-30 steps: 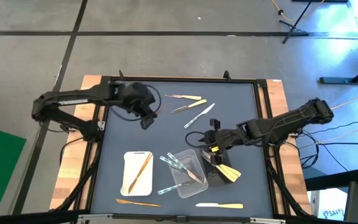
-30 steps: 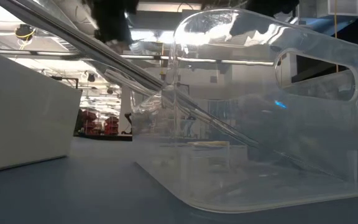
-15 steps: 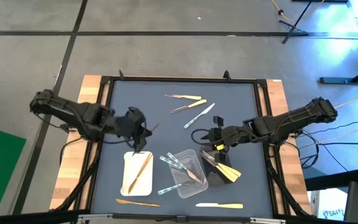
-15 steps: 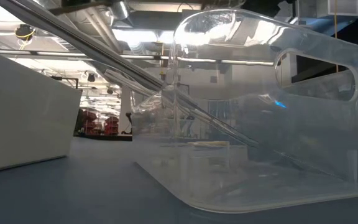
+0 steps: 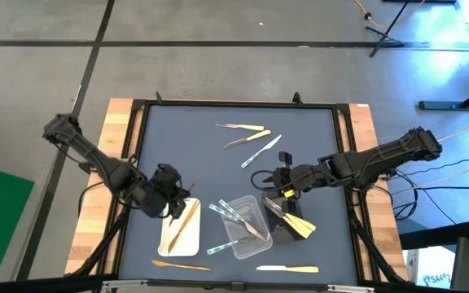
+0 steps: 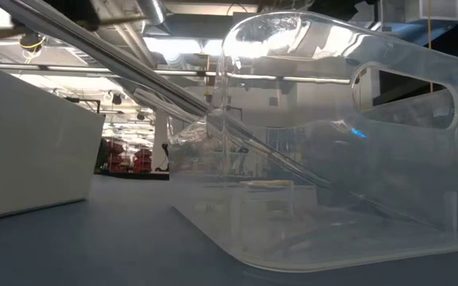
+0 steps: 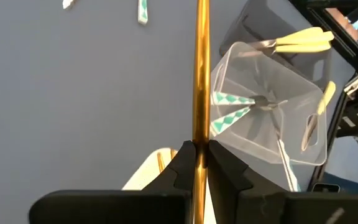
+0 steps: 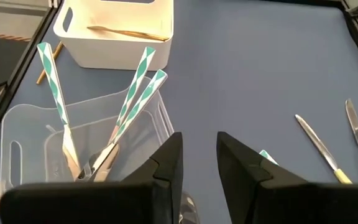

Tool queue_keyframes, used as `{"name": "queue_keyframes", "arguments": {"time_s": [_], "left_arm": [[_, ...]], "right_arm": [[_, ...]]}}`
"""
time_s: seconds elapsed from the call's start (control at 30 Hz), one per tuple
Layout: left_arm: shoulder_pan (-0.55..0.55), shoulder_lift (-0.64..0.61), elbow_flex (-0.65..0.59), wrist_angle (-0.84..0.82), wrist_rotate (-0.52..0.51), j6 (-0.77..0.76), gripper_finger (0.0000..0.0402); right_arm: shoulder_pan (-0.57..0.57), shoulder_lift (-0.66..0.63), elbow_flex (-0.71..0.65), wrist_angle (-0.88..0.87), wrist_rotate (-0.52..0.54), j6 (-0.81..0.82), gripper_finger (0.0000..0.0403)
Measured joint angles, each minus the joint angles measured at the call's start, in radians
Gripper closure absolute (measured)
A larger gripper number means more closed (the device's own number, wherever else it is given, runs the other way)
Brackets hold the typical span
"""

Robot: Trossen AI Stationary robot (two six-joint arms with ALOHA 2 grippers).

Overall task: Sort silverware by color (type)
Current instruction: Put the gold table knife into the white bin

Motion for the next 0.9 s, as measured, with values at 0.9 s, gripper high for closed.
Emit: {"name": "queue_keyframes", "arguments": {"time_s": [0.9], "left_arm": [[-0.137, 0.008, -0.334, 0.421, -0.013, -0.176, 0.0381]], "right_arm": [[0.000, 0.000, 0.001, 0.012, 0.023, -0.070, 0.0317]]}}
